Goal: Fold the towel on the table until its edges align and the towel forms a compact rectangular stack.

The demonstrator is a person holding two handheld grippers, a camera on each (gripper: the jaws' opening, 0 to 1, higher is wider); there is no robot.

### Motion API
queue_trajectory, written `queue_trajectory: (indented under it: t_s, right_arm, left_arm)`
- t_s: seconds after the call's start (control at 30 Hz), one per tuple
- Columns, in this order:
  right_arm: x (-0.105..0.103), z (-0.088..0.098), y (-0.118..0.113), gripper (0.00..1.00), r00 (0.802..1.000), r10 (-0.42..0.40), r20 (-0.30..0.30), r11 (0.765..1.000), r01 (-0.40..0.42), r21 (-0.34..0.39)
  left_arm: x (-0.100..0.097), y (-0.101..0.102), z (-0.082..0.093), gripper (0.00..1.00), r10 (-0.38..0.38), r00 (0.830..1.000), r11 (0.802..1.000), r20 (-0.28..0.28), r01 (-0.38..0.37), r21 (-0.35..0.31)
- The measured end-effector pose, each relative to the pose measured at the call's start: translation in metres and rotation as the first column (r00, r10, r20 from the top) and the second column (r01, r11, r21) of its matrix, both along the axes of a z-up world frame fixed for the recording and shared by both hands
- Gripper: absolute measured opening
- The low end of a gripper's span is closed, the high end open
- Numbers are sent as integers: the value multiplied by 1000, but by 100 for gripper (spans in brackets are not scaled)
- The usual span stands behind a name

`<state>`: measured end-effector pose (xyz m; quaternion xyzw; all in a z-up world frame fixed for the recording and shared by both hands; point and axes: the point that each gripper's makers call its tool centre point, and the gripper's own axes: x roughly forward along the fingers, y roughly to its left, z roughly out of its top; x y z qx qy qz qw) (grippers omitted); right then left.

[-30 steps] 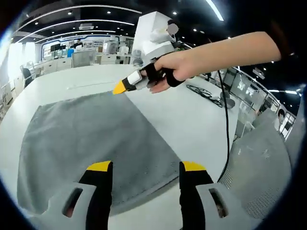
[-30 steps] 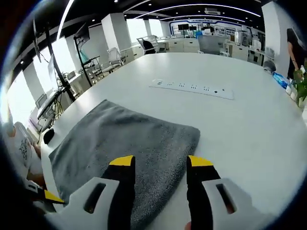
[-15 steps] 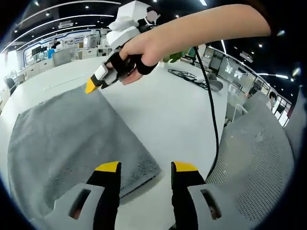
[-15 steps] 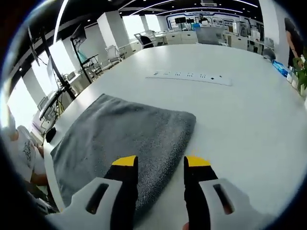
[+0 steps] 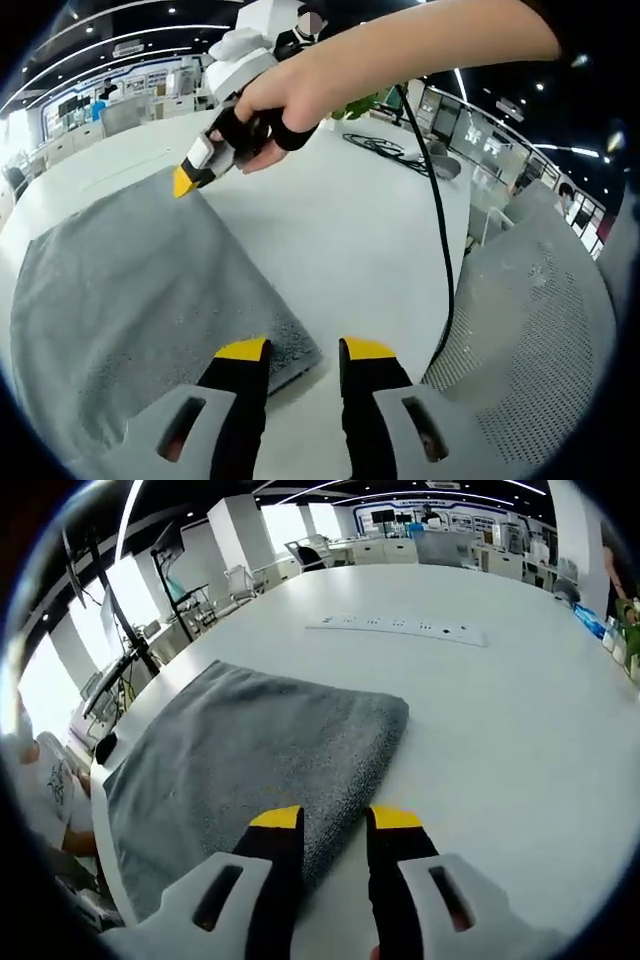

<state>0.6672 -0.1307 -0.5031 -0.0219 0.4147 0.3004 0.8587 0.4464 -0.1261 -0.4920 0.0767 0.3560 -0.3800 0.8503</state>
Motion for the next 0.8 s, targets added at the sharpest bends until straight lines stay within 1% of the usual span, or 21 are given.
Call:
queue_trajectory:
  t_s: [0.07,0.17,0.23,0.27,0.33,0.37,0.4,0.47,0.5,0.57,0.67,0.73,0.8]
  right_arm:
    - [7,-7,0,19,1000,0,-2,1000,0,-1]
    - [4,-5,-2,16,1000,-22,-16,1000,22,-3]
    - [3,-2,-3,12,1000,-21,0,1000,21,-5]
    - [3,-2,-2,11,1000,-10,5,1000,10,-9]
    - [7,-6,-3,11,1000,1,5,1000,-1,-27]
    - [2,-3,-3,11,1000,1,5,1000,-1,-27]
    - [3,-4,-3,11,1000,-2,3,1000,2,-27]
    - [8,-9,-4,10,1000,-4,-1,1000,4,-29]
    - [6,-8,-4,10,1000,-3,-1,999,3,-33]
    - [13,-14,-5,10,1000,1,3,999,-1,-40]
    - [8,-12,-5,9,1000,-1,1,999,1,-36]
    - [11,-14,-6,7,1000,-4,9,999,5,-47]
    - [9,-13,-6,6,1000,2,17,999,-1,-51]
  left_arm:
    - [0,-2,-2,26,-12,1000,1000,-2,12,10]
    - [0,-3,-9,25,-29,1000,998,-7,29,53]
    - [-2,-4,-11,24,-37,999,997,-12,38,64]
    - [-2,-4,-14,23,-44,999,997,-13,45,70]
    - [-5,-5,-19,23,-53,998,994,-25,55,91]
    - [-6,-4,-22,23,-56,998,991,-29,59,116]
    - [-6,-4,-23,23,-57,998,990,-28,60,126]
    - [-4,-4,-23,23,-40,999,991,-19,42,128]
    - [-4,-3,-23,23,-34,999,991,-20,36,129]
    - [-3,-3,-24,22,-19,1000,991,-16,21,133]
    - [0,0,-24,19,7,1000,990,-7,-6,141]
    - [0,0,-24,19,17,1000,990,-21,-14,140]
    - [0,0,-24,18,18,1000,990,-24,-15,143]
